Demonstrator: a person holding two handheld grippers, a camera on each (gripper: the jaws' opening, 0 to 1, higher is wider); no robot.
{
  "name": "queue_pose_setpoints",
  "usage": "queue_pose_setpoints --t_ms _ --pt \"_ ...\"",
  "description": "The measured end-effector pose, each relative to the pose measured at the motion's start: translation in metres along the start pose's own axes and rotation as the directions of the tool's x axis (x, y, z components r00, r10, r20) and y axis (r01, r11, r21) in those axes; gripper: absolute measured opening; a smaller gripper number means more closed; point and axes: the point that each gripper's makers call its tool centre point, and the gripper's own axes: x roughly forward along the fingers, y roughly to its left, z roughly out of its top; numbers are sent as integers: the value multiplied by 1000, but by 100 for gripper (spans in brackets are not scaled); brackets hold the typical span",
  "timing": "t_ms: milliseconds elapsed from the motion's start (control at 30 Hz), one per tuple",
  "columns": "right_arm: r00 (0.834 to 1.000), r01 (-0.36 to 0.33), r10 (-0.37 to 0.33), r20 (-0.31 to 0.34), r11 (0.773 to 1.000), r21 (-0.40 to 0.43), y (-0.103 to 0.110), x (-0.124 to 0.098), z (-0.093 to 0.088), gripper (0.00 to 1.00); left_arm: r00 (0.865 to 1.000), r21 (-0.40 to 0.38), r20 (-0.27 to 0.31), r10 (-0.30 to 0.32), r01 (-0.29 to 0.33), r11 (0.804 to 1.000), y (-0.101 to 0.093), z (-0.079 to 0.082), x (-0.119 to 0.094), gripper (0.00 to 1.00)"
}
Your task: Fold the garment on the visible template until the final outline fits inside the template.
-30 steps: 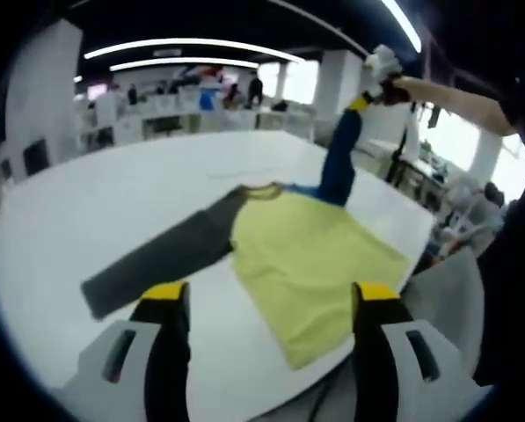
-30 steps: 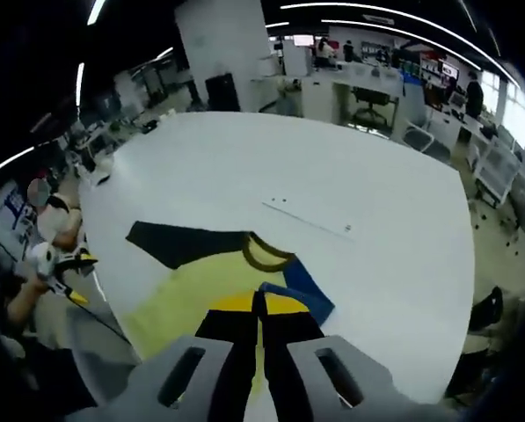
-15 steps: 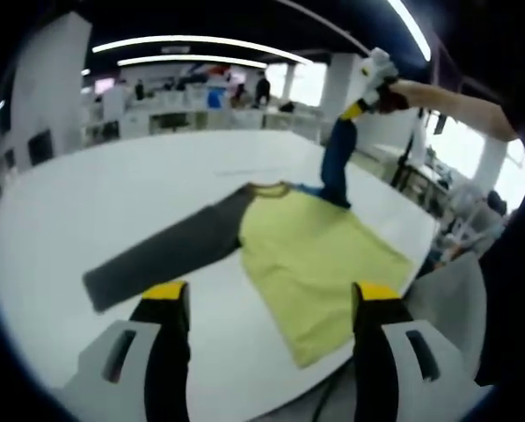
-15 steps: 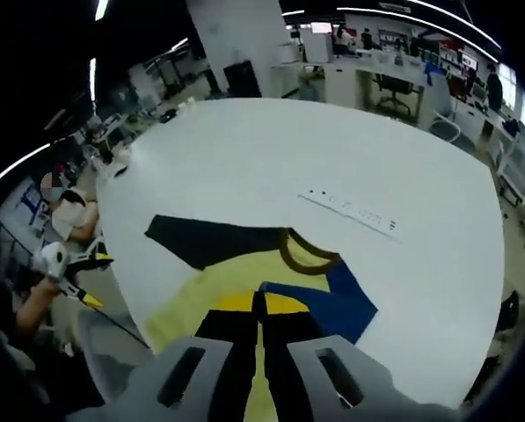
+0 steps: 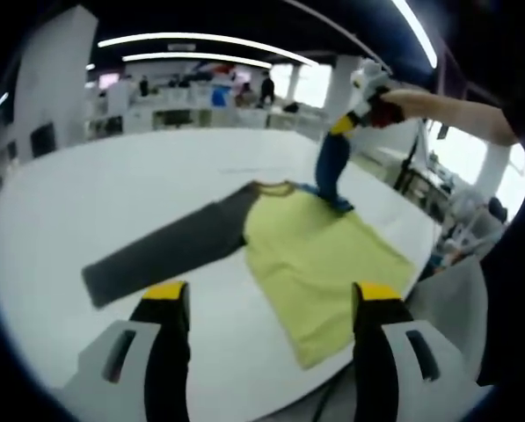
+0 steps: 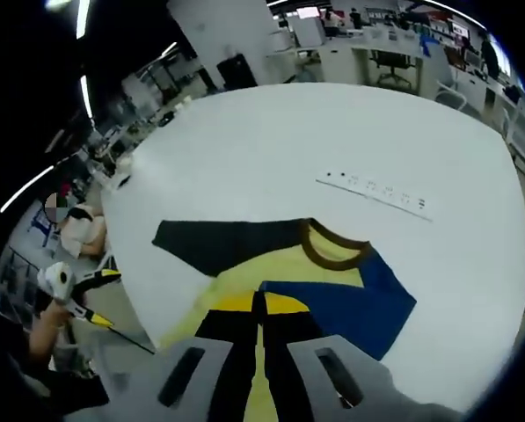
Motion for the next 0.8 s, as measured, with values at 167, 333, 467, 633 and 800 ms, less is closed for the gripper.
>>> queue_pose_setpoints --t_ms 167,333,467,633,800 --pt "1000 -2 2 -18 1000 -2 2 16 -2 1 1000 -5 -7 1 -1 1000 2 -2 0 71" --pt "999 3 -2 -46 1000 11 -1 33 -9 1 1000 -12 -13 0 -1 1000 3 -4 1 71" --pt "998 10 -8 -65 999 35 -5 44 -17 1 1000 -18 -13 2 -2 1000 7 -5 2 71" --pt "997 1 6 -75 996 87 -7 56 -21 2 1000 -23 -12 8 -9 1000 13 -5 2 71" --pt "997 -12 21 -75 993 118 -1 66 -20 2 1000 -26 -18 7 -7 1000 15 -7 5 71"
